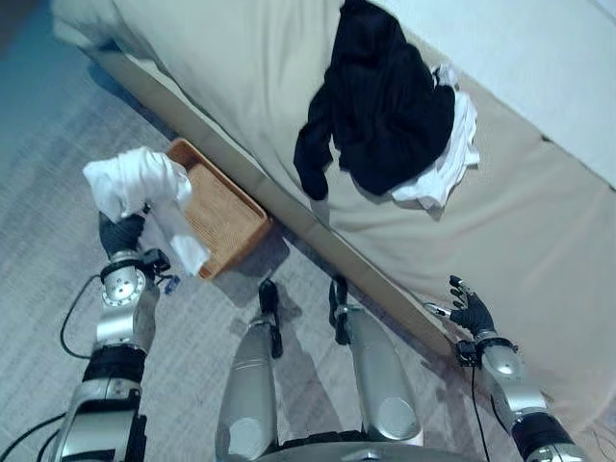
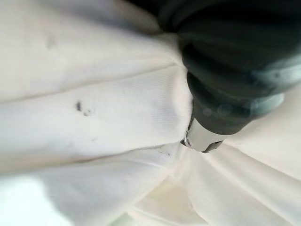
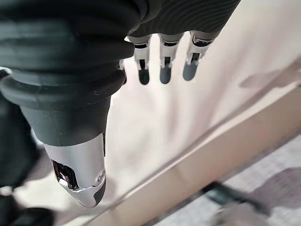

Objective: Pick up clothes into the bucket

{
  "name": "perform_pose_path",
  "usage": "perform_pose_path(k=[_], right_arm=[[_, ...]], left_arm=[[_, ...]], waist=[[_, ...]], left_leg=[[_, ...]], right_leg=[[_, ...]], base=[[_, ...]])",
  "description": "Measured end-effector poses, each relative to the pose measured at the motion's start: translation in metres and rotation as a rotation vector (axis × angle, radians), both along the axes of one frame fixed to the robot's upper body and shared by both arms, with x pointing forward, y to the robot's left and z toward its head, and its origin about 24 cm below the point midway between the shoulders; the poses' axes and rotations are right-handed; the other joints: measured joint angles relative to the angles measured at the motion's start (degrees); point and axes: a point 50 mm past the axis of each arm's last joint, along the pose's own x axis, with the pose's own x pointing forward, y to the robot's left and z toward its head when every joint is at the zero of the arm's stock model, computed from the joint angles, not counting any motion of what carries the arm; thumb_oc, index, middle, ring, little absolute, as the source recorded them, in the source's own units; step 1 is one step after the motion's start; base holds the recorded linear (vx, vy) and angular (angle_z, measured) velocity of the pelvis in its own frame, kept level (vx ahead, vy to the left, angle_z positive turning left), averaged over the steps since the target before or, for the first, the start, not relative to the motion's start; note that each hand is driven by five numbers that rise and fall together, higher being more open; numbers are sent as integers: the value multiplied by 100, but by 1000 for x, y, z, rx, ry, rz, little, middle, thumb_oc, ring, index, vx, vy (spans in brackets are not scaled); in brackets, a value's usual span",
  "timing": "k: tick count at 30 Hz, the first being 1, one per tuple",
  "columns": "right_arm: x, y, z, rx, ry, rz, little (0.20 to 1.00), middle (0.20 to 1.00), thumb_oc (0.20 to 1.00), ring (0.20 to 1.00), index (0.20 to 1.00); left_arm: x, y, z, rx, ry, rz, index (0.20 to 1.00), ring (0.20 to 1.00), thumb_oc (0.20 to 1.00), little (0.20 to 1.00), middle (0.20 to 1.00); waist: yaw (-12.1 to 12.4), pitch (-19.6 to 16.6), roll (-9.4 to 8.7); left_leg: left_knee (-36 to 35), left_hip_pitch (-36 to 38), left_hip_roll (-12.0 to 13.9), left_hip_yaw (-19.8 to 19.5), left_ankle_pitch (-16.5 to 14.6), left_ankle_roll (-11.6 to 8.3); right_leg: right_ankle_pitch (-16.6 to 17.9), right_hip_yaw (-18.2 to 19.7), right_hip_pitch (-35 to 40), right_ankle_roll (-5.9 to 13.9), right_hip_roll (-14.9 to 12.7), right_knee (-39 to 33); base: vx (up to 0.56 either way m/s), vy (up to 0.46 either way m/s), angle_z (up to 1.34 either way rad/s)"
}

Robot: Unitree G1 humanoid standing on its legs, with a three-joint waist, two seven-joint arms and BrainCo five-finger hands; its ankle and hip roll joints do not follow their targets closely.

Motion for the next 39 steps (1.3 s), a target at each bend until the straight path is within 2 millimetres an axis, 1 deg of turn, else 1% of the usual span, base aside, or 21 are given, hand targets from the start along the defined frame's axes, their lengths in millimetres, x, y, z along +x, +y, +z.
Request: perform_pose_path(k=[1,3,4,6,9,10,13,16,20,23,25,28,30,32,33,34,35,36,37,38,39], right_arm=[[0,-1,1,-5,-3,-4,1000,1000,1000,1000,1000],[2,-2,3,-15,-26,-21,1000,1000,1000,1000,1000],[2,-2,3,-18,-29,-26,1000,1000,1000,1000,1000],[5,-2,4,-31,-40,-34,1000,1000,1000,1000,1000],[5,0,2,-34,-44,-39,1000,1000,1000,1000,1000],[6,1,3,-32,-50,-41,1000,1000,1000,1000,1000],[9,3,3,-26,-64,-56,1000,1000,1000,1000,1000],[14,10,5,-16,-80,-48,1000,1000,1000,1000,1000],[19,21,9,-5,-114,-21,1000,1000,1000,1000,1000],[25,29,19,23,-169,1,1000,1000,1000,1000,1000],[32,37,31,46,-226,30,1000,1000,1000,1000,1000],[49,51,58,61,-352,82,1000,1000,1000,1000,1000],[57,56,72,67,-416,100,1000,1000,1000,1000,1000],[60,58,80,67,-446,105,1000,1000,1000,1000,1000],[63,60,90,65,-490,114,1000,1000,1000,1000,1000],[67,62,105,42,-552,121,1000,1000,1000,1000,1000],[66,60,110,28,-573,117,1000,1000,1000,1000,1000],[69,57,127,-8,-649,95,1000,1000,1000,1000,1000],[71,56,142,-37,-714,83,1000,1000,1000,1000,1000],[69,47,165,-127,-802,69,1000,1000,1000,1000,1000],[71,44,177,-163,-847,64,1000,1000,1000,1000,1000]], left_arm=[[2,2,7,15,-15,10,200,200,200,200,200],[9,12,33,64,-58,45,200,200,200,200,200],[10,14,38,74,-67,52,200,200,200,200,200],[14,21,58,97,-106,88,200,200,200,200,200],[18,26,69,92,-122,115,200,200,200,200,200],[18,27,70,91,-121,121,1000,1000,1000,1000,1000],[23,34,73,81,-95,167,1000,1000,1000,1000,1000],[28,33,73,47,-82,190,1000,1000,1000,1000,1000],[28,34,73,30,-78,214,1000,1000,1000,1000,1000],[28,37,73,24,-72,239,1000,1000,1000,1000,1000],[28,37,73,22,-65,244,1000,1000,1000,1000,1000],[30,36,71,37,-39,245,1000,1000,1000,1000,1000],[29,38,70,37,-32,251,1000,1000,1000,1000,1000],[29,38,70,45,-27,253,1000,1000,1000,1000,1000],[29,38,70,79,-16,256,1000,1000,1000,1000,1000],[27,38,66,106,2,262,1000,1000,1000,1000,1000],[27,36,65,116,3,256,1000,1000,1000,1000,1000],[26,29,66,156,-8,237,1000,1000,1000,1000,1000],[24,26,61,181,4,230,1000,1000,1000,1000,1000],[18,11,57,247,-25,173,1000,1000,1000,1000,1000],[16,5,55,267,-35,153,1000,1000,1000,1000,1000]], waist=[[-24,13,-5],[-31,108,-93],[-43,116,-111],[-50,152,-171],[-82,184,-254],[-90,182,-260],[-181,182,-294],[-181,172,-309],[-188,168,-315],[-199,165,-320],[-216,164,-321],[-280,162,-325],[-294,160,-328],[-293,160,-328],[-290,159,-328],[-207,162,-323],[-211,160,-326],[-213,161,-325],[-125,168,-314],[-96,168,-313],[-40,168,-313]], left_leg=[[128,-178,29,-43,2,-10],[419,-606,114,-85,-29,-35],[467,-713,132,-99,-39,-51],[754,-1136,171,-190,-66,-75],[898,-1468,196,-259,-69,-76],[922,-1530,199,-278,-69,-76],[1028,-1877,178,-370,-74,-70],[1057,-2099,166,-402,-68,-60],[953,-2141,155,-408,-44,-28],[861,-2136,147,-407,-7,18],[756,-2105,143,-387,34,66],[609,-1980,117,-362,101,98],[490,-1844,92,-355,138,103],[392,-1758,79,-350,170,95],[283,-1682,73,-342,217,84],[177,-1606,66,-341,256,95],[114,-1565,67,-322,272,78],[20,-1488,57,-318,324,62],[-38,-1437,28,-327,388,83],[-227,-1310,-7,-291,417,87],[-309,-1222,-8,-252,437,86]], right_leg=[[10,-11,-143,7,22,77],[47,-51,-481,-35,92,175],[61,-60,-563,-42,112,196],[69,-115,-892,-47,154,313],[100,-211,-1122,-87,162,348],[105,-225,-1162,-90,166,348],[115,-294,-1418,-72,154,388],[153,-323,-1587,-30,145,338],[234,-348,-1596,-23,145,177],[298,-357,-1582,-43,150,68],[366,-359,-1565,-45,149,-6],[413,-350,-1460,-51,132,-123],[419,-351,-1356,-54,113,-195],[423,-352,-1287,-54,105,-251],[453,-351,-1232,-52,102,-326],[464,-353,-1176,-52,101,-392],[473,-343,-1156,-47,104,-431],[495,-341,-1102,-52,98,-480],[502,-355,-1064,-56,82,-481],[490,-293,-1052,-50,50,-503],[493,-273,-1007,-49,43,-530]], base=[[-65,-13,1],[-70,-20,-5],[-60,-27,-4],[-29,-18,-2],[-17,4,6],[9,20,4],[22,20,7],[20,2,3],[24,-6,0],[11,0,0],[0,0,0],[-2,2,1],[-9,0,5],[-2,-12,4],[0,0,0],[0,0,0],[-79,5,2],[-3,9,3],[-71,27,4],[80,6,2],[-69,16,4]])
